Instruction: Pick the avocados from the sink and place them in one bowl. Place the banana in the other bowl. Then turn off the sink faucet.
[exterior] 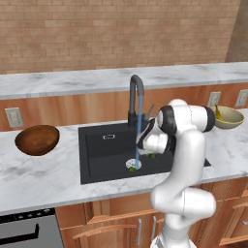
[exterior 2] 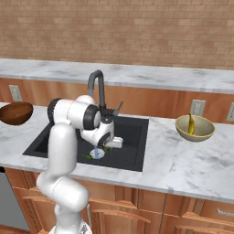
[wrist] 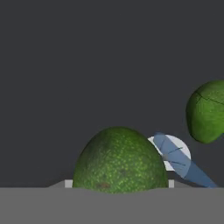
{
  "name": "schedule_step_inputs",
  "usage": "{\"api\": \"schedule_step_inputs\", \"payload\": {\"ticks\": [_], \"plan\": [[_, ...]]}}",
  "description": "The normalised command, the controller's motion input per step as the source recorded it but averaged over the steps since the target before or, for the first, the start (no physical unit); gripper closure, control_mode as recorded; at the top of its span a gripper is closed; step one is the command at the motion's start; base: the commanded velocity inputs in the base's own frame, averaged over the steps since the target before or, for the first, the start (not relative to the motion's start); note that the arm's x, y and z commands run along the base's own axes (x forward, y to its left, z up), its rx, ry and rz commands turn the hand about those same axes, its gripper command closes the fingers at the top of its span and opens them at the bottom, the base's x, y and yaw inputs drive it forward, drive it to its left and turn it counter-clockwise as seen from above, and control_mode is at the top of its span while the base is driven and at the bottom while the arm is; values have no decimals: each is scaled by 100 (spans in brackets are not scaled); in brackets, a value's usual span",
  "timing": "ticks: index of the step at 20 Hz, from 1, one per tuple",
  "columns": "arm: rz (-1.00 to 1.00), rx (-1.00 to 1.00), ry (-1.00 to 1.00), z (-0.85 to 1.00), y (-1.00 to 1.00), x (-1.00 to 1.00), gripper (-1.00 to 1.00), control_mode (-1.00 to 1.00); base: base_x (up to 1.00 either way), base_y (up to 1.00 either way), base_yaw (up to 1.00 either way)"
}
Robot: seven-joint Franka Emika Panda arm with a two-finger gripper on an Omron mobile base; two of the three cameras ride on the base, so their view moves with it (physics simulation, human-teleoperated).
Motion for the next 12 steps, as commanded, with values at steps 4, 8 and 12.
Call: {"api": "schedule_step_inputs", "payload": {"ticks": [4,8,12], "plan": [[0,3,-24,91,0,-51,100,-100,0,0,0],[-2,5,-19,100,0,-48,100,-100,0,0,0],[-7,4,-19,97,0,-60,100,-100,0,0,0]]}}
